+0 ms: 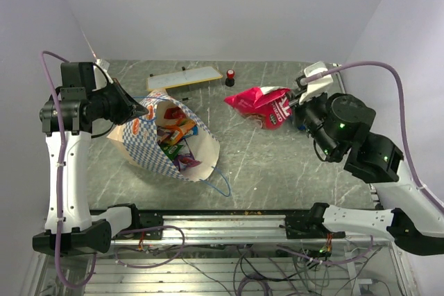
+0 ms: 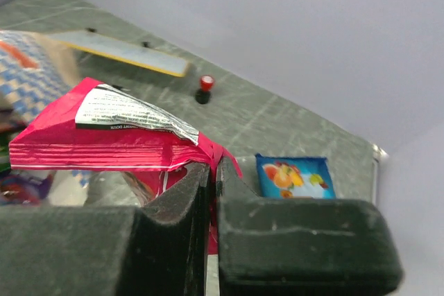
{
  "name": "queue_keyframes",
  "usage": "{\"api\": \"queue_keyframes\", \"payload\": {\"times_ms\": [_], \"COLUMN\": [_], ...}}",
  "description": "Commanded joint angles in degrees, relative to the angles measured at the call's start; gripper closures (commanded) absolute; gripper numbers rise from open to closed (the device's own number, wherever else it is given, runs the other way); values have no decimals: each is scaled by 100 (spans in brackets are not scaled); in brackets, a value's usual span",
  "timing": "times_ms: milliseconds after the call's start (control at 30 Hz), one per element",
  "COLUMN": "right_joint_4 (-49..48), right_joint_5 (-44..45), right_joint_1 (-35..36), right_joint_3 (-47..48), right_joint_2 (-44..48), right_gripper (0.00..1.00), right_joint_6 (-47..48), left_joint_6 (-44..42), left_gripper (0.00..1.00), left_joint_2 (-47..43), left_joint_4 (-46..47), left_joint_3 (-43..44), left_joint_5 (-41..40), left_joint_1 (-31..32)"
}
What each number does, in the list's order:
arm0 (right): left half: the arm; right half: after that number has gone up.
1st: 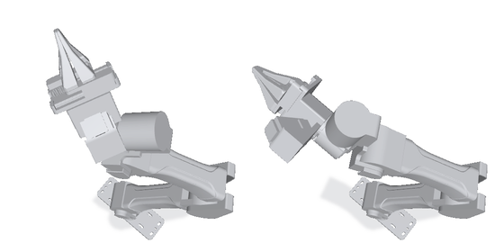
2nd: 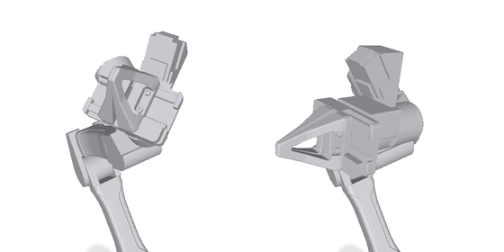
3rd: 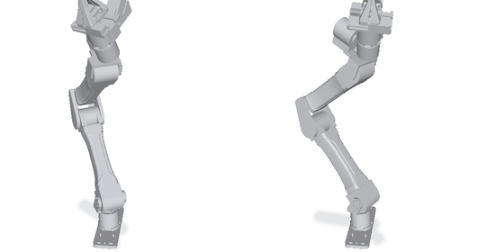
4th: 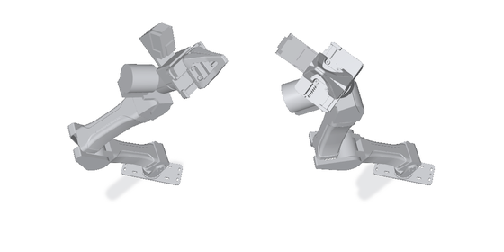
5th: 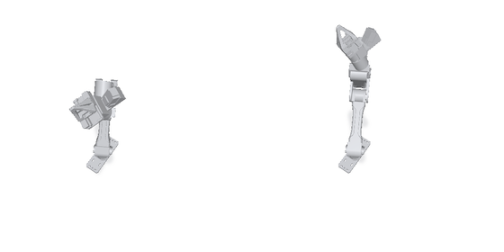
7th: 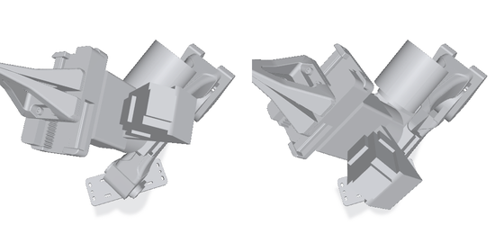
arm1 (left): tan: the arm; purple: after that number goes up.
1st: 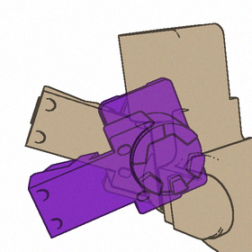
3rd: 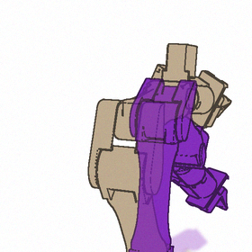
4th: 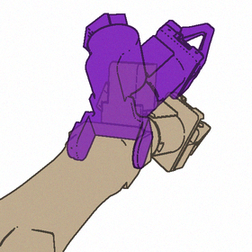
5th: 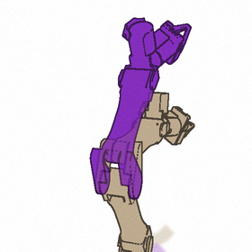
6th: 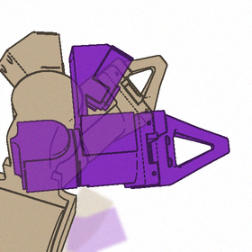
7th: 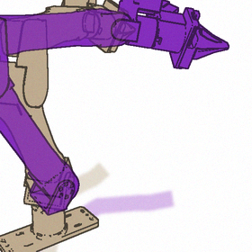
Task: Take the snacks out of the paper bag
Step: Place the snack at the center of the board.
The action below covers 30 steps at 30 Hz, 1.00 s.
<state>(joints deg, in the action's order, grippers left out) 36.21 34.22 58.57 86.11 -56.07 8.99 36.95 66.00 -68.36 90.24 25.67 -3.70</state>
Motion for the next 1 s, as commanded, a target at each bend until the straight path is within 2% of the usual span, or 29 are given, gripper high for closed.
{"api": "queue_keyframes", "payload": {"times_ms": [0,67,133,267,400,500,633,767,967], "right_joint_4": [-701,-1244,-1314,-918,-519,-390,-1022,-1582,-2862], "right_joint_5": [1546,1680,1301,-453,-1676,-2206,-2674,-2606,-2287], "right_joint_1": [-9,-144,-600,-2580,-3595,-4017,-4463,-4689,-4963], "right_joint_3": [-350,-692,-712,-429,-20,286,422,530,373], "right_joint_2": [-131,-225,-432,-989,-1851,-2372,-2838,-3312,-3756], "right_gripper": [100,100,100,100,100,100,100,100,100], "right_joint_6": [-204,-41,-210,-1132,-1999,-2808,-3976,-5132,-6281], "left_joint_6": [3,30,90,118,52,32,30,-99,-310], "left_gripper": [93,93,93,93,93,93,93,93,93], "left_joint_2": [-36,-26,-25,43,21,-35,-94,-69,27], "left_joint_4": [249,333,457,618,616,647,776,712,573], "left_joint_3": [-85,-101,-121,-128,-130,-226,-401,-426,-230], "left_joint_5": [-74,-30,-20,54,96,147,307,468,575], "left_joint_1": [-34,-26,-29,-32,-28,-31,-32,-28,-24]}}
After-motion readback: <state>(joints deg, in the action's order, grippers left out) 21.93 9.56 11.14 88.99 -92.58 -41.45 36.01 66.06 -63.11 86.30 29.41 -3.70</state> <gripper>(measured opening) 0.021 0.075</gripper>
